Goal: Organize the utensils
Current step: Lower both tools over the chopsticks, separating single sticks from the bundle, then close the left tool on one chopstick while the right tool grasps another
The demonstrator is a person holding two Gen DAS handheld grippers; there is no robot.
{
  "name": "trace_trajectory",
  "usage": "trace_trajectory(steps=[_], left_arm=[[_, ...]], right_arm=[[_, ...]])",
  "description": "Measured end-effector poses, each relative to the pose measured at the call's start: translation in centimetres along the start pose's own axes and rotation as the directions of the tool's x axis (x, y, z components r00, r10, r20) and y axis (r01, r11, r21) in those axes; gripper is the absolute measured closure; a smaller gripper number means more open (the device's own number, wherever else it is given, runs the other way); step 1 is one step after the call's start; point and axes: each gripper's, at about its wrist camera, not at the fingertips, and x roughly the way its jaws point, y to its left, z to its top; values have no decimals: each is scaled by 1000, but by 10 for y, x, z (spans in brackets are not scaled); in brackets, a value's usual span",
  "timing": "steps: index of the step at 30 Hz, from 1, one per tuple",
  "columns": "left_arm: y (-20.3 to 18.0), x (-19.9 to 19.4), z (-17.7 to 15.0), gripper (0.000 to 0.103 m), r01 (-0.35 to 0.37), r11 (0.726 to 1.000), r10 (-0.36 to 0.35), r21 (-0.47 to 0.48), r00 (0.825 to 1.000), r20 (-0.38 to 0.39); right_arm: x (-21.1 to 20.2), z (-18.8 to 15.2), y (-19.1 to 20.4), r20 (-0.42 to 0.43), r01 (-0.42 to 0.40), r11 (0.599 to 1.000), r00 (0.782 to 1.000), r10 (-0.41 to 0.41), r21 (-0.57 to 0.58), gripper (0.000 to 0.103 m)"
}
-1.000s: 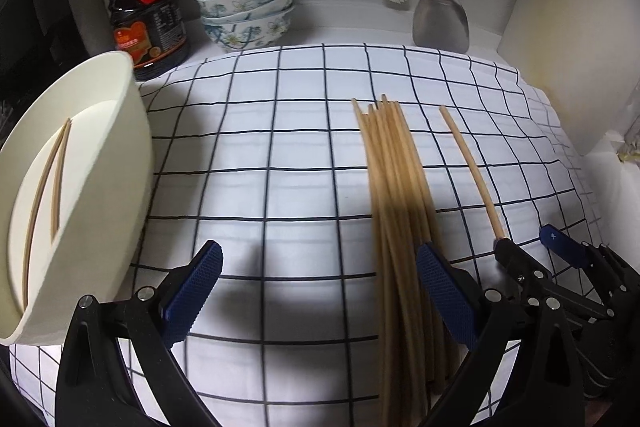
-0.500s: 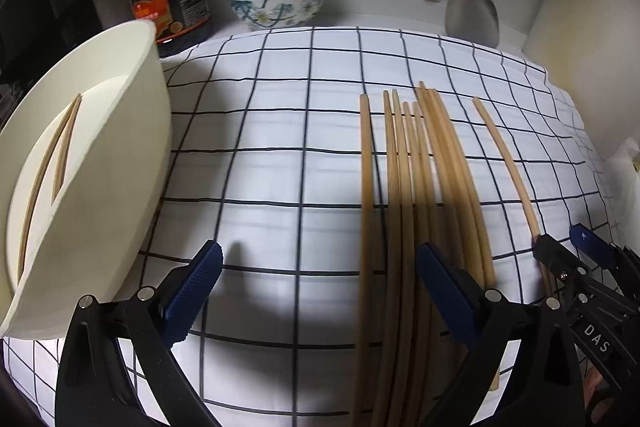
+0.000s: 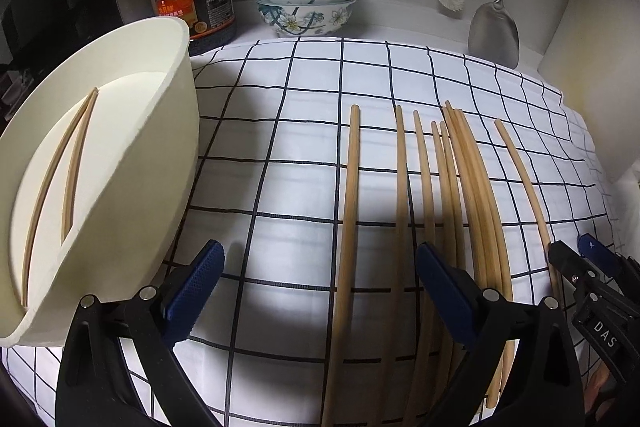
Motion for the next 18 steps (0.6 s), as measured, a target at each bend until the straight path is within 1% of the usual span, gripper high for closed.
trace_trajectory(steps=[2, 4, 7, 9, 12, 13, 15, 17, 18], left_arm=[[1, 1, -1, 14, -19, 1000, 19, -4, 1000, 0], [5, 3, 0, 18, -32, 999, 32, -29, 999, -8], [13, 3, -4, 19, -57, 994, 56, -94, 998, -18], [15, 3, -8, 19, -96, 989, 95, -113, 995, -19], [13, 4, -11, 19, -115, 987, 114, -108, 993, -15], [11, 4, -10, 19, -124, 988, 123, -96, 992, -12], [9, 4, -9, 19, -136, 987, 136, -80, 991, -10], [7, 4, -8, 25, -127, 989, 127, -78, 992, -9], [5, 3, -8, 31, -118, 990, 118, -75, 993, -8]], right_arm=[[0, 0, 0, 1, 2, 1000, 1000, -2, 0, 46], [0, 0, 0, 3, 3, 1000, 1000, -3, 2, 47], [0, 0, -1, 2, 0, 1000, 1000, 0, 7, 47], [1, 0, -1, 2, -2, 1000, 1000, 2, 6, 47], [2, 0, 0, 1, -3, 1000, 1000, 3, -3, 49], [3, 1, 1, -1, -4, 1000, 1000, 4, -8, 52], [4, 0, 4, 0, 3, 1000, 1000, -3, -24, 54], [6, 0, 8, 1, 13, 999, 1000, -13, -50, 55], [6, 0, 10, 3, 16, 998, 1000, -16, -63, 57]])
